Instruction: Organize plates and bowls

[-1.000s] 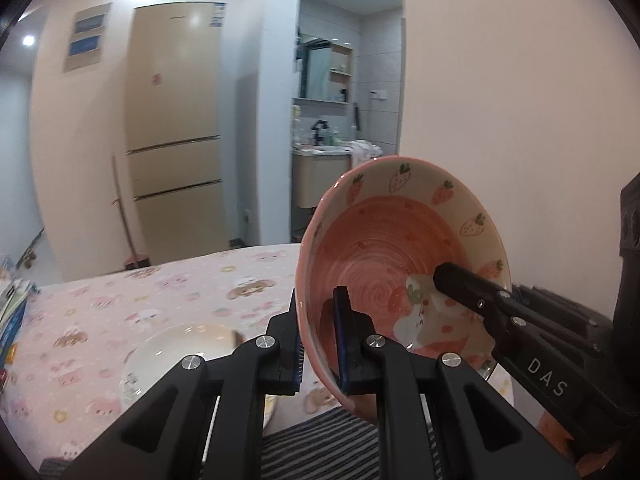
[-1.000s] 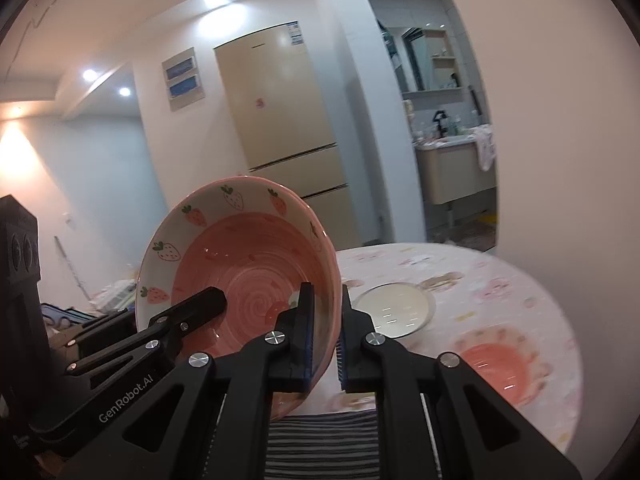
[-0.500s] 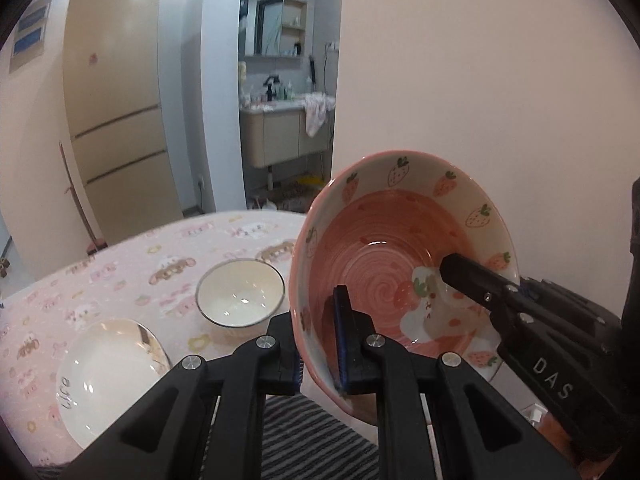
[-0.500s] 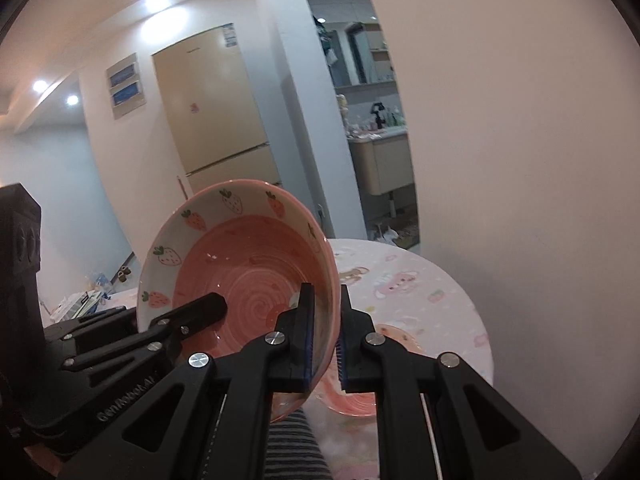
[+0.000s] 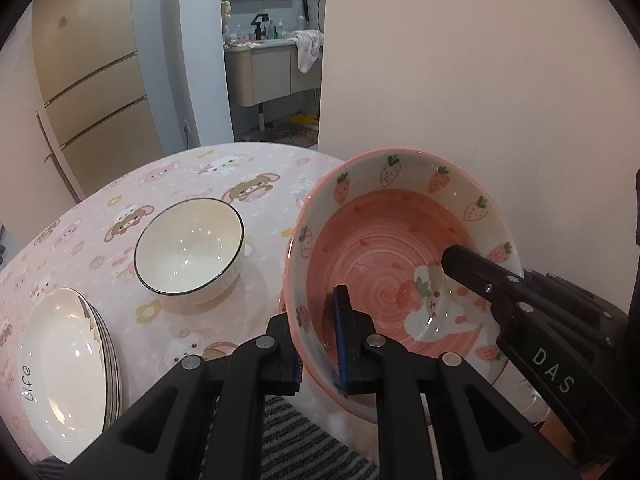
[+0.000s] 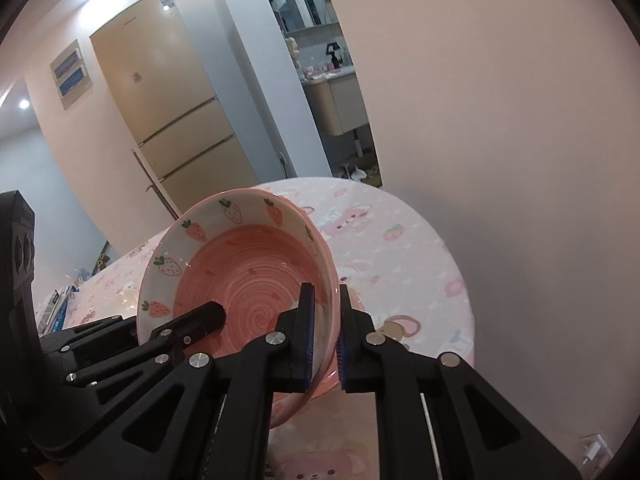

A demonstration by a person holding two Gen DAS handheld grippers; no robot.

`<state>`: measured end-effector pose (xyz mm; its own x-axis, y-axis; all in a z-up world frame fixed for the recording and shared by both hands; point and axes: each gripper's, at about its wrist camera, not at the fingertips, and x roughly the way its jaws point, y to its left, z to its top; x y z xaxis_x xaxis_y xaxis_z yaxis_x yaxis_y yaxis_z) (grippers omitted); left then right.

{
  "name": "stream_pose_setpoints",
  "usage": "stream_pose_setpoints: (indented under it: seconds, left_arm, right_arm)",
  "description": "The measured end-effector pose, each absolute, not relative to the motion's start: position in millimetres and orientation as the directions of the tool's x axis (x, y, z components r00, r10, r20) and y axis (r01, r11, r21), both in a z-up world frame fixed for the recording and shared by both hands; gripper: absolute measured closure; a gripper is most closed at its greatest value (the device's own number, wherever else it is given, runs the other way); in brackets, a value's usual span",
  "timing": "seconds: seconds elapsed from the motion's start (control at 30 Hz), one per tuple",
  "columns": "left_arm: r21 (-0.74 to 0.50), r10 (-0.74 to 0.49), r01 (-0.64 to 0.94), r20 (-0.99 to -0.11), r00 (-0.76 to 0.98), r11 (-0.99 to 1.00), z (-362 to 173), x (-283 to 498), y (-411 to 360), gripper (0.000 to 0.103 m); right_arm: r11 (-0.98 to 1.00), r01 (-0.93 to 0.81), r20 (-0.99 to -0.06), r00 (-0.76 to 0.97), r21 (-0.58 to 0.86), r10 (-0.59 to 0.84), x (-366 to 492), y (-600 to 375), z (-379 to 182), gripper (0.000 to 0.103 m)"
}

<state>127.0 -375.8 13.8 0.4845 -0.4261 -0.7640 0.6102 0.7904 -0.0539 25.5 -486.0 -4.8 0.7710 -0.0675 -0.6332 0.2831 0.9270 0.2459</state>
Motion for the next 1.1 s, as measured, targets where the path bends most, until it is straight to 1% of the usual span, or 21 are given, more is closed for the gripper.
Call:
stream_pose_setpoints:
  seconds: [0.17, 0.3, 0.43, 0.6, 0.67, 0.7, 0.8, 0.97, 1.1]
  left_arm:
    - [-0.021, -0.375, 0.616, -0.81, 0.451, 0.787, -5, 130, -388, 0.088]
    - [0.011, -0.337, 0.619, -0.83, 0.443, 0.786, -15, 133, -396, 0.088]
    - [0.011, -0.332, 0.618, -0.836, 0.437, 0.786, -23, 137, -397, 0.087]
    - [-0.002, -0.332, 0.608, -0.839, 0.432, 0.794, -26, 142, -392, 0.086]
    - [0.028, -0.32, 0.604, -0.829, 0.459, 0.796, -25, 137, -390, 0.086]
    - [0.068, -0.298, 0.6, -0.82, 0.489, 0.797, -24, 134, -392, 0.086]
    - [0.097, -0.279, 0.595, -0.815, 0.507, 0.798, -24, 132, -393, 0.086]
    - [0.087, -0.285, 0.581, -0.806, 0.518, 0.809, -20, 134, -385, 0.085]
    - [0.099, -0.277, 0.568, -0.797, 0.537, 0.817, -21, 132, -385, 0.085]
  right_arm:
    - [0.91, 0.311, -0.684, 0.728, 0.275, -0.043, 33, -497, -18, 0.094]
    - [0.89, 0.337, -0.693, 0.72, 0.306, -0.034, 34, -501, -27, 0.094]
    - [0.891, 0.349, -0.697, 0.715, 0.289, -0.054, 31, -500, -33, 0.094]
    - [0.895, 0.345, -0.7, 0.712, 0.282, -0.054, 35, -498, -34, 0.095]
    - [0.9, 0.336, -0.699, 0.714, 0.276, -0.053, 36, -495, -36, 0.095]
    - [0.899, 0.338, -0.699, 0.714, 0.277, -0.053, 36, -494, -37, 0.095]
    - [0.903, 0.352, -0.695, 0.713, 0.245, -0.089, 38, -487, -34, 0.094]
    - [0.912, 0.341, -0.693, 0.715, 0.229, -0.094, 42, -481, -26, 0.094]
    - [0.915, 0.366, -0.699, 0.7, 0.171, -0.149, 43, -473, -26, 0.093]
